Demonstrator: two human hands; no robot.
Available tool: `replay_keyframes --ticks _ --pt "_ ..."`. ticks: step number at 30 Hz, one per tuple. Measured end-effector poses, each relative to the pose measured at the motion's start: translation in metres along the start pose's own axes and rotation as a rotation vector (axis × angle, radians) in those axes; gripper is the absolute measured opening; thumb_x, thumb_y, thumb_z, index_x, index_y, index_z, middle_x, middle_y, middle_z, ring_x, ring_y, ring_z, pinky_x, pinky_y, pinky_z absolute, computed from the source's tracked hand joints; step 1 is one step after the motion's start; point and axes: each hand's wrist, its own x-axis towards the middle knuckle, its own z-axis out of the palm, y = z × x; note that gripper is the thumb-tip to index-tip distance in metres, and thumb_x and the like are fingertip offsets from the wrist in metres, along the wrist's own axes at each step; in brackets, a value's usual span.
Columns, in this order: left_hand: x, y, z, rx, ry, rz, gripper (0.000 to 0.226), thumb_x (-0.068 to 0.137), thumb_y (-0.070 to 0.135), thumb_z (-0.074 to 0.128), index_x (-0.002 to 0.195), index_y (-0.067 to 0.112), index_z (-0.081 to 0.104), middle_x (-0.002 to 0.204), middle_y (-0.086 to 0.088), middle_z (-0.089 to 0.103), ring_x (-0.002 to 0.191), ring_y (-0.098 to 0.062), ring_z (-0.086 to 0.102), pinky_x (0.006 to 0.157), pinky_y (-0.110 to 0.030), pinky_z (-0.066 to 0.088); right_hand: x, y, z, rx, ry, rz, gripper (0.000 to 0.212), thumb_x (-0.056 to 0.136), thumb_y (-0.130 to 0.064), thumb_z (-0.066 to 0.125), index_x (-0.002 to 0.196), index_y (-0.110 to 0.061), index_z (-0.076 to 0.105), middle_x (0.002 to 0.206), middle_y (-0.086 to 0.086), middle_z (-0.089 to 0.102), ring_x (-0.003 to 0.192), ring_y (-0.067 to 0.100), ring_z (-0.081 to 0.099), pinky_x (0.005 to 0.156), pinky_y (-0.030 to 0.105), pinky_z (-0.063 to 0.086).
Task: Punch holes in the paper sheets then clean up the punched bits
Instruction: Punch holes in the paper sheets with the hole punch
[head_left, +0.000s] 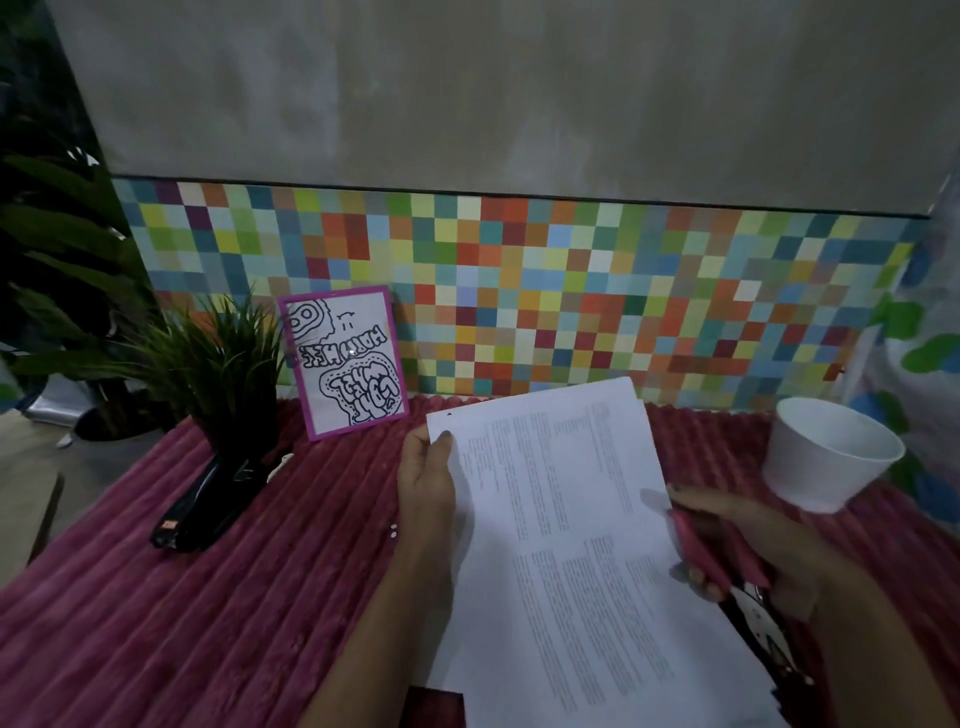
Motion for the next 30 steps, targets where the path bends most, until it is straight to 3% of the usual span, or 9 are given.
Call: replay_keyframes --ticks 2,5,7,12,17,23,25,27,30 --pt "0.007 -0.002 -0.003 -0.015 -0.014 -0.066 0.015 0.096 0.015 0.056 0.109 0.011 0.062 0.095 0.001 0.072 0.091 -0.019 0.069 0.065 -0.024 0.054 0.000 -0.002 0.000 0.003 0.003 -0.014 0.058 0.077 -0.040 0.071 0.116 0.002 0.059 0.071 0.028 0.060 0.061 0.031 0.052 0.047 0.031 0.041" --pt "0.008 -0.005 -0.005 0.081 -0.104 -0.100 0.020 0.091 0.015 0.064 0.111 0.013 0.067 0.098 -0.002 0.076 0.083 -0.019 0.074 0.064 -0.030 0.058 0.001 -0.005 0.002 -0.028 0.018 -0.034 0.052 0.081 -0.038 0.069 0.111 0.003 0.058 0.072 0.028 0.064 0.062 0.032 0.057 0.048 0.031 0.041" --pt "0.009 -0.003 -0.006 0.021 -0.140 -0.107 0.025 0.091 0.013 0.063 0.116 0.008 0.066 0.104 -0.009 0.074 0.091 -0.027 0.073 0.075 -0.039 0.060 0.001 -0.007 0.002 -0.040 0.009 -0.024 0.051 0.082 -0.037 0.070 0.112 0.002 0.058 0.074 0.028 0.064 0.057 0.030 0.059 0.048 0.031 0.041" --pt "0.011 -0.002 -0.013 -0.186 -0.252 -0.225 0.034 0.091 0.026 0.062 0.122 0.013 0.064 0.120 -0.014 0.069 0.109 -0.037 0.066 0.097 -0.058 0.048 0.006 -0.008 -0.001 -0.015 -0.045 -0.006 0.044 0.084 -0.030 0.072 0.114 0.000 0.062 0.074 0.023 0.061 0.052 0.026 0.056 0.047 0.031 0.039" --pt "0.003 0.007 -0.012 -0.009 -0.337 -0.213 0.032 0.090 0.019 0.064 0.120 0.008 0.066 0.115 -0.013 0.071 0.101 -0.030 0.070 0.082 -0.039 0.058 0.004 -0.015 -0.002 -0.004 0.005 -0.012 0.038 0.084 -0.030 0.068 0.106 0.000 0.060 0.066 0.021 0.058 0.050 0.026 0.051 0.046 0.029 0.040" --pt "-0.007 0.076 0.018 0.060 -0.316 0.201 0.027 0.090 0.009 0.063 0.117 0.006 0.066 0.111 -0.008 0.073 0.098 -0.026 0.072 0.085 -0.040 0.058 -0.018 -0.037 0.009 0.191 0.135 -0.514 0.011 0.092 -0.018 0.058 0.086 -0.009 0.063 0.069 0.019 0.060 0.052 0.024 0.061 0.045 0.028 0.049" --pt "-0.011 0.100 0.025 0.055 -0.346 0.349 0.024 0.092 0.009 0.061 0.116 0.006 0.065 0.110 -0.004 0.074 0.099 -0.021 0.071 0.082 -0.035 0.059 -0.024 -0.042 0.015 0.257 0.122 -0.650 0.015 0.093 -0.013 0.055 0.081 -0.014 0.064 0.068 0.013 0.057 0.053 0.023 0.061 0.046 0.027 0.048" --pt "-0.014 0.109 0.029 0.049 -0.372 0.440 0.021 0.094 0.007 0.058 0.114 0.008 0.065 0.107 0.001 0.074 0.097 -0.017 0.071 0.078 -0.028 0.058 -0.026 -0.042 0.021 0.266 0.129 -0.713 0.014 0.093 -0.011 0.053 0.086 -0.014 0.064 0.069 0.012 0.057 0.055 0.024 0.060 0.048 0.027 0.047" --pt "-0.010 0.099 0.029 0.058 -0.372 0.428 0.023 0.094 0.009 0.059 0.116 0.005 0.065 0.108 -0.002 0.074 0.098 -0.019 0.071 0.080 -0.031 0.057 -0.021 -0.033 0.027 0.263 0.159 -0.703 0.013 0.092 -0.010 0.054 0.084 -0.014 0.063 0.068 0.009 0.058 0.056 0.026 0.060 0.049 0.029 0.046"
